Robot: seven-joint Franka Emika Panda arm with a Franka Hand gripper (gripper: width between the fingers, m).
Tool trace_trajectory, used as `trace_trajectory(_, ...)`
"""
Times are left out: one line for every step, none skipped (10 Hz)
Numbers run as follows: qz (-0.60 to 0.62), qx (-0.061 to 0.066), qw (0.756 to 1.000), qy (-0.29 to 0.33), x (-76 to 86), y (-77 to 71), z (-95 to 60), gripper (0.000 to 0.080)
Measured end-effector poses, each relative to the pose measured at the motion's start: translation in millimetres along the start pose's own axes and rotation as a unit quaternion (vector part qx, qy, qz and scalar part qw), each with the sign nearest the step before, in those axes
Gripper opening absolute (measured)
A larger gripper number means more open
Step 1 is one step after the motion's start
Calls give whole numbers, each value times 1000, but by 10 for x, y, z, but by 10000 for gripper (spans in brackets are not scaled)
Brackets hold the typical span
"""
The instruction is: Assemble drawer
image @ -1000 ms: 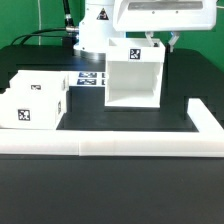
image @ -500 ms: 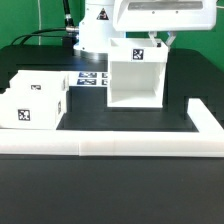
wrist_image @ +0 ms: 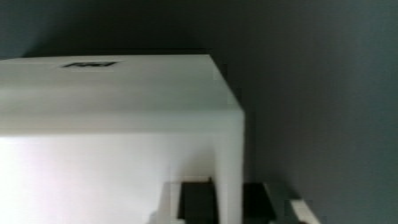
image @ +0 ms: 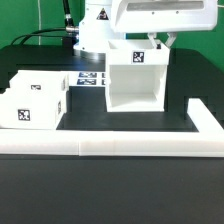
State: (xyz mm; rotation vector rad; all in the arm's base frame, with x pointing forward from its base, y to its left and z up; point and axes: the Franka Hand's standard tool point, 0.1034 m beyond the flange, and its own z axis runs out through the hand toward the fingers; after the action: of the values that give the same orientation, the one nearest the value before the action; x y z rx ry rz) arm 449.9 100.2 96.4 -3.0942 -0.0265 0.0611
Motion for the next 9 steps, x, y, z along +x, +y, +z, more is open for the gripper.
trace_trajectory(-1, 2, 1000, 3, 168, 31, 0, 38)
trace_trajectory(2, 4, 1000, 7, 283, 54, 2, 38)
trace_trajectory(7, 7, 1000, 18, 458, 84, -6, 38)
trace_trajectory(11, 9, 999, 31, 630, 101, -14, 38)
trace_trajectory(17, 11, 999, 44, 765, 103, -22, 38)
trace_trajectory(27, 14, 998, 62, 915, 88, -32, 38)
trace_trajectory(41, 18, 996, 73, 1050, 54, -44, 38)
trace_trajectory(45, 19, 996, 76, 1100, 28, -53, 38)
trace_trajectory(43, 19, 996, 77, 1093, 33, -64, 38)
